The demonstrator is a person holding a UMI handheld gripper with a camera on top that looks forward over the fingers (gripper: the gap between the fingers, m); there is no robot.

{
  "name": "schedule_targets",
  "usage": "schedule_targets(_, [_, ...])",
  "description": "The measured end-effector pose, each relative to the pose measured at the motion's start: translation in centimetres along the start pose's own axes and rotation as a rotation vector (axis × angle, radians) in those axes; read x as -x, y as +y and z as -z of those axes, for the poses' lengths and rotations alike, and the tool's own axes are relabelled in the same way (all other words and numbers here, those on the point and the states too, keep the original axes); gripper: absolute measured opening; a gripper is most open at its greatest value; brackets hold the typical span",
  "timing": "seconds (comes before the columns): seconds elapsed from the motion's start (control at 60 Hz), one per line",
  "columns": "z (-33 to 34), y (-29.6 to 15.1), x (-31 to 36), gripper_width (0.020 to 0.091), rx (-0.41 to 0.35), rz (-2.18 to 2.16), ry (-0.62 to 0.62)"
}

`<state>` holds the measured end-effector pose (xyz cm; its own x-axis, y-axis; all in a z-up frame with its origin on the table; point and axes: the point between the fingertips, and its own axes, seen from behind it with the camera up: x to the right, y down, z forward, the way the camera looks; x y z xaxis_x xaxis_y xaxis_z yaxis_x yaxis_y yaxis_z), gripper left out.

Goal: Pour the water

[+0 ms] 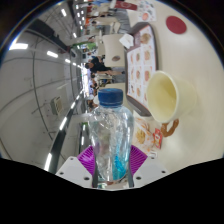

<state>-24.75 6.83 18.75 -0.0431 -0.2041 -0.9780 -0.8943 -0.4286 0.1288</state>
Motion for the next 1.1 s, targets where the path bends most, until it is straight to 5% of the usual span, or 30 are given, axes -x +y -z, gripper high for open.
schedule_targets(0.317, [6.7,-12.1,9.6,0.0399,-0.192,1.02,0.128])
schedule_targets(0.517, [11.0,-23.9,6.6,0.04,-0.304,1.411,0.322])
schedule_targets(0.75, [11.9,-32.6,-4.1,0.0398,-0.231,1.525,0.489])
schedule_targets(0.983, [12.3,-34.4,-11.1,0.0419,-0.152,1.521,0.54])
schedule_targets(1.1, [12.2,-34.6,-10.9,0.0426,-0.17,1.517,0.511])
